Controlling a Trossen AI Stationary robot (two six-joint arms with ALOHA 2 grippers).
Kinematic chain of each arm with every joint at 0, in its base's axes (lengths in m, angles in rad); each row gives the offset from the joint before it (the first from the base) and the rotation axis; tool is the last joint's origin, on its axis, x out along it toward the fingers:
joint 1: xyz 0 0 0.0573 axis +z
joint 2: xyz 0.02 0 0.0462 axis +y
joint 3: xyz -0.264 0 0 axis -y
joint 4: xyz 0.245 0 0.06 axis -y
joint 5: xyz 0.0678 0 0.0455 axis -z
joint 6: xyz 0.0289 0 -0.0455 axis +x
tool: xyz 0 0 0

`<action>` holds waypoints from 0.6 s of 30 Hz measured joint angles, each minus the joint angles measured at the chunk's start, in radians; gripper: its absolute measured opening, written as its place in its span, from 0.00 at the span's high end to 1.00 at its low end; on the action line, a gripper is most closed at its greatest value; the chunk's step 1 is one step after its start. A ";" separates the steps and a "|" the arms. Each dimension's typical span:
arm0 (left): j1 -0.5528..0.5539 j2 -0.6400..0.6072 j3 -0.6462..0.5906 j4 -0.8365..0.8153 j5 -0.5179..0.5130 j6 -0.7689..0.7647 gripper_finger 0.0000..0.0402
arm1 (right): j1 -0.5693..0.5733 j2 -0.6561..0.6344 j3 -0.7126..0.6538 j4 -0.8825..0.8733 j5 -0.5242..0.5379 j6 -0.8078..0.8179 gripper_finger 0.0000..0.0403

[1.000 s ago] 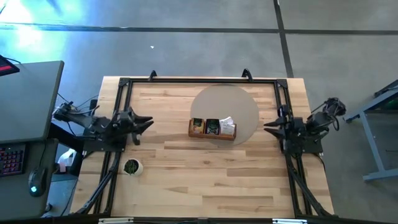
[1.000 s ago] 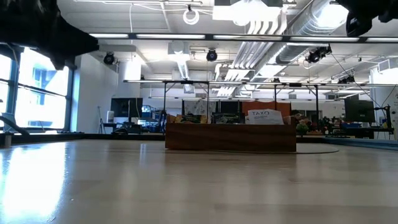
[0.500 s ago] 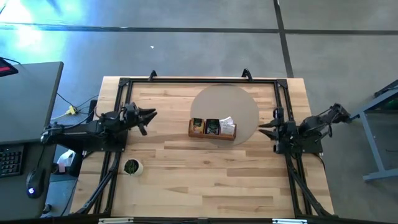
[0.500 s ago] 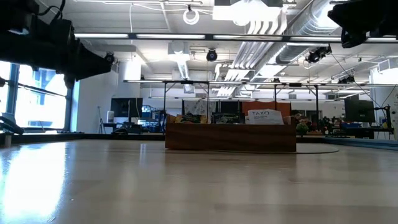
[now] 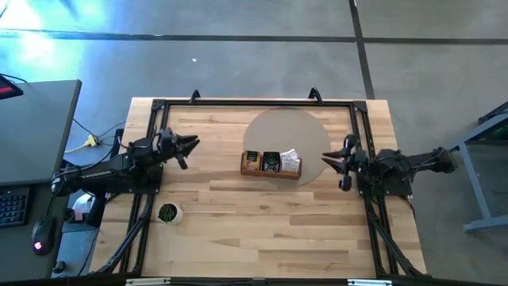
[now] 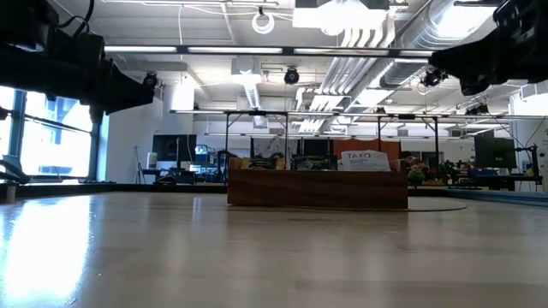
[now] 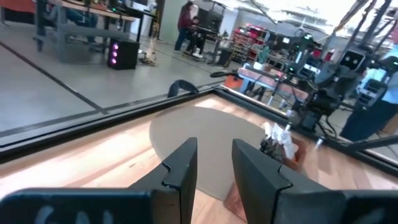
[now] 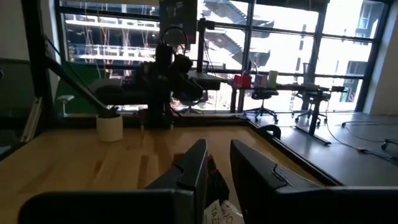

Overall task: Pick & Place Tea
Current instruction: Return to Home Position

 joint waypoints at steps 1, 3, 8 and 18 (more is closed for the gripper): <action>0.000 0.000 0.000 0.001 -0.008 0.001 0.75 | -0.014 0.000 -0.013 0.012 -0.002 0.009 0.83; -0.001 0.000 0.000 0.002 -0.016 0.009 0.75 | -0.039 0.001 -0.027 0.009 -0.001 0.029 0.83; -0.001 0.000 -0.001 0.001 -0.015 0.001 0.75 | -0.068 0.004 -0.027 -0.017 -0.005 0.067 0.83; -0.002 0.000 -0.002 0.002 -0.014 0.001 0.75 | -0.067 0.022 -0.027 -0.026 0.000 0.059 0.83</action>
